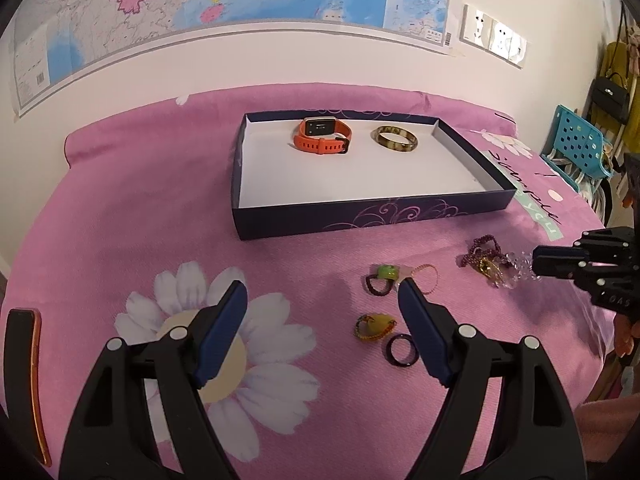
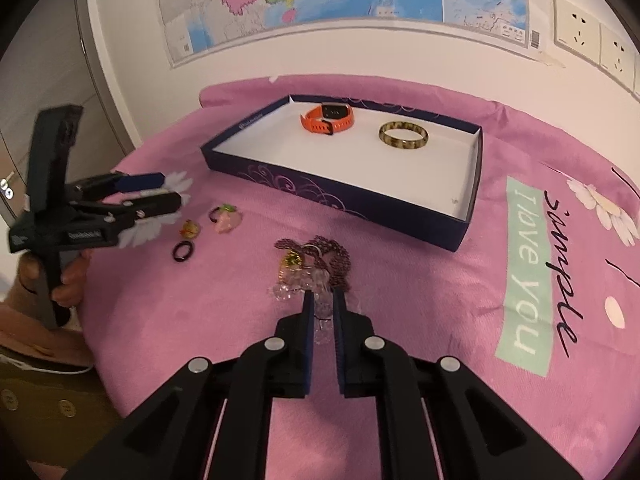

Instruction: Organize jewelry

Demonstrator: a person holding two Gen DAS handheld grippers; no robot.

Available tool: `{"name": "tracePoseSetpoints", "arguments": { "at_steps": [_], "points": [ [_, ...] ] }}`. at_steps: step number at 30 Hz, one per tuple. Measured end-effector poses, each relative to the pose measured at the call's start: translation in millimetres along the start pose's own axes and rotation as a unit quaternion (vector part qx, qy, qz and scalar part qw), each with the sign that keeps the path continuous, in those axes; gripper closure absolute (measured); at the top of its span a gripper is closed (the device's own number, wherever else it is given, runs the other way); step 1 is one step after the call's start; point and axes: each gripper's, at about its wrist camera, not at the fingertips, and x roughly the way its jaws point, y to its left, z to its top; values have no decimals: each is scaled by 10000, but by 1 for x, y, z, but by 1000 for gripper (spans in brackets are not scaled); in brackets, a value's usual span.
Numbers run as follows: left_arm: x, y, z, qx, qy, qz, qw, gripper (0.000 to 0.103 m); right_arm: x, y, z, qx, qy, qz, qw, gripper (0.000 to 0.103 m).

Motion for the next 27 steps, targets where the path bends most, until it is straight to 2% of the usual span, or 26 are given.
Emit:
{"name": "tracePoseSetpoints", "arguments": {
  "at_steps": [8,11,19,21,23,25,27],
  "points": [
    [-3,-8,-8,180,76,-158,9997,27,-21,0,-1,228,-246,358,9988,95],
    [-5,-13,-12,292,104,-255,9992,27,-28,4,3,188,-341,323,9987,95],
    [-1,-18,-17,399,217,-384,9982,33,-12,4,-3,227,-73,269,9994,94],
    [0,-18,-17,391,237,-382,9982,34,-5,2,-7,230,44,80,9997,91],
    [0,-18,-17,388,245,-376,9982,35,-1,0,-11,269,116,48,9996,71],
    [0,-19,-18,387,255,-367,9983,35,1,0,-13,280,137,76,9995,60],
    [1,-19,-17,384,274,-368,9982,37,3,3,-15,237,156,142,9995,60]
  ]
}}
